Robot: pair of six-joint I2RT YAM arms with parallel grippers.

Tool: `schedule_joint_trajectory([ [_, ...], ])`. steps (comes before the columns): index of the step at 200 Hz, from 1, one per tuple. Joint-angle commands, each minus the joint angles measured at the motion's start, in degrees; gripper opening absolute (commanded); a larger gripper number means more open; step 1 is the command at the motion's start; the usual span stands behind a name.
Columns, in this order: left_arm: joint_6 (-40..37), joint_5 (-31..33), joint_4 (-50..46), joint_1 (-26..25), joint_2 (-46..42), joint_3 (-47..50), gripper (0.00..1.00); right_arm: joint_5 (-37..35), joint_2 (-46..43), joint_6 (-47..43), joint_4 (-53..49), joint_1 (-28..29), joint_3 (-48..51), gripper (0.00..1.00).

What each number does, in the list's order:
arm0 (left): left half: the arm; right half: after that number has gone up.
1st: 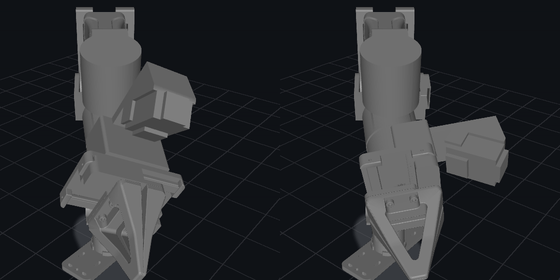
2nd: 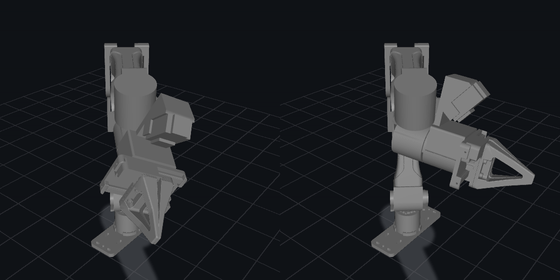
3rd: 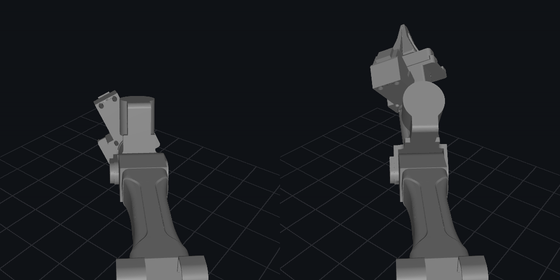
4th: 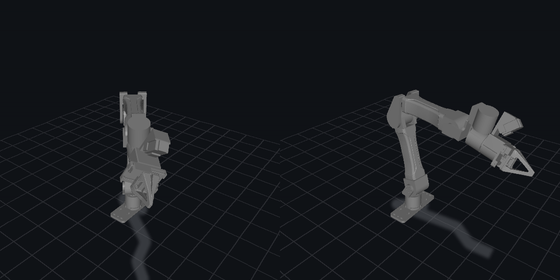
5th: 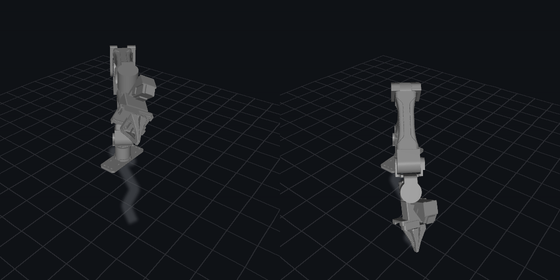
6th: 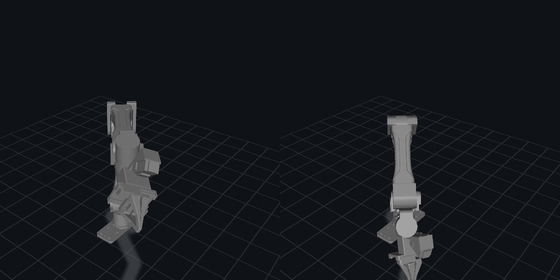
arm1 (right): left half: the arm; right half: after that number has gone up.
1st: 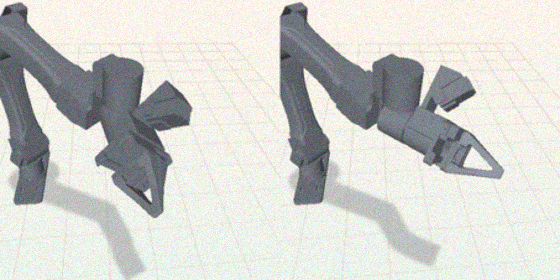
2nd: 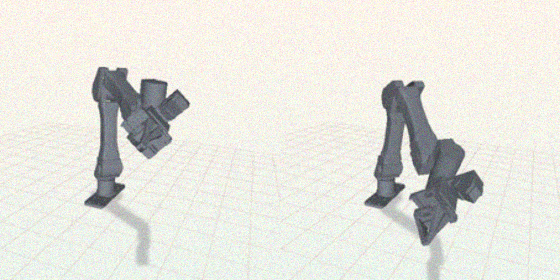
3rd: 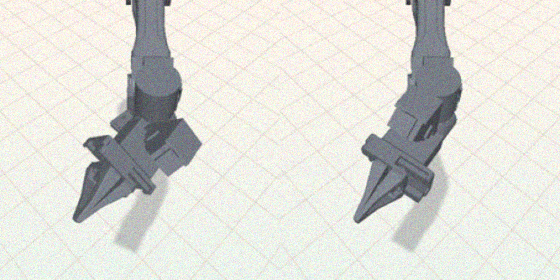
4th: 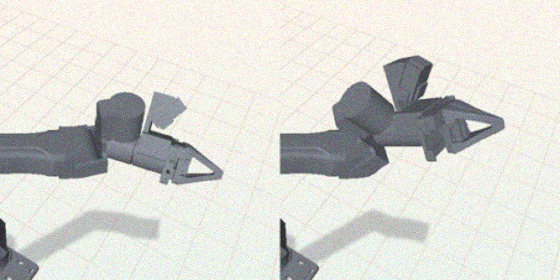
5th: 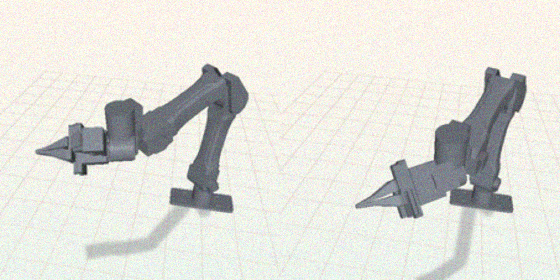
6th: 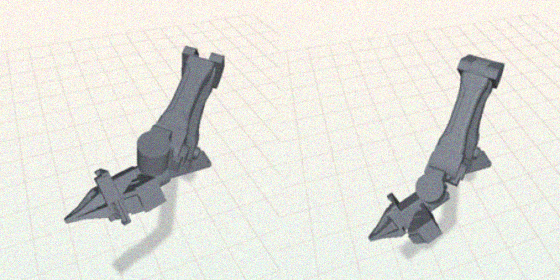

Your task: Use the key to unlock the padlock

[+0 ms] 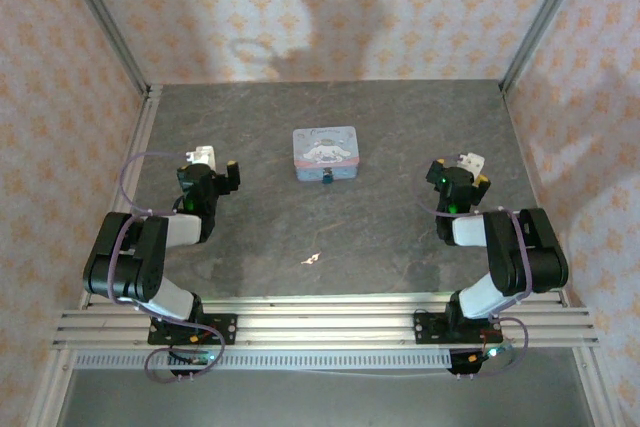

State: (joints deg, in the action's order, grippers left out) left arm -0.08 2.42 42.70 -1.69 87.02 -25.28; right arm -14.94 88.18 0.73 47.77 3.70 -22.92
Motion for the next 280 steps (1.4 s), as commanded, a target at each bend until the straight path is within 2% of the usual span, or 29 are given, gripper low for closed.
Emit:
schedule_joint_trajectory([
  [1,-0.72,-1.8,-2.35,0.55,-1.63,-0.24,1.0,0.57,-1.72,-0.69,0.67,-0.36,1.33,0.99],
  [13,-0.61,-1.39,-6.22,0.57,-2.91,-2.16,1.0,1.17,-3.83,-0.78,-0.79,-0.36,1.36,0.99],
  [27,0.03,-0.76,-21.0,0.55,-5.68,-8.64,0.97,1.98,-8.07,-1.22,-4.33,-0.36,1.29,0.99],
  [42,0.97,0.31,-34.14,0.55,-6.65,-15.15,0.92,0.38,-13.8,0.87,-14.18,-0.36,-0.74,0.99],
  [75,4.17,-2.86,-48.3,-1.11,-11.41,-20.34,0.88,1.09,-23.37,8.97,-37.75,-0.36,-8.71,0.99],
  [81,4.59,-3.46,-50.62,-2.02,-12.7,-20.8,0.88,0.88,-23.82,11.66,-43.11,-0.36,-10.58,1.0],
  [97,6.74,-3.5,-57.89,-5.41,-15.85,-22.54,0.85,-1.18,-22.39,21.11,-60.55,-0.29,-18.63,0.93],
  [105,8.39,-4.35,-62.05,-7.31,-16.69,-23.48,0.83,-0.02,-20.74,24.4,-68.06,-0.07,-22.34,0.92],
  [126,9.12,-8.54,-70.2,-12.92,-18.87,-23.89,0.78,3.9,-16.06,26.75,-77.97,4.3,-28.19,0.9],
  [168,9.81,-12.59,-77.31,-26.17,-26.36,-19.78,0.77,8.72,-12.64,30.38,-77.97,19.52,-28.16,0.87],
  [190,9.49,-15.01,-77.13,-31.68,-27.04,-17.8,0.72,13.01,-10.57,34.14,-75.49,24.08,-25.85,0.87],
  [222,8.66,-14.35,-73.4,-40.67,-23.15,-16.34,0.65,17.85,-9.38,40.04,-70.78,26.44,-21.21,0.86],
  [252,6.7,-8.98,-72.11,-49.06,-15.63,-19.13,0.55,17.88,-10.2,43.11,-68.72,26.44,-17.25,0.86],
  [280,6.62,-5.3,-71.4,-51.26,-9.36,-21.68,0.44,18.57,-9.81,43.66,-69.15,26.46,-16.4,0.86],
])
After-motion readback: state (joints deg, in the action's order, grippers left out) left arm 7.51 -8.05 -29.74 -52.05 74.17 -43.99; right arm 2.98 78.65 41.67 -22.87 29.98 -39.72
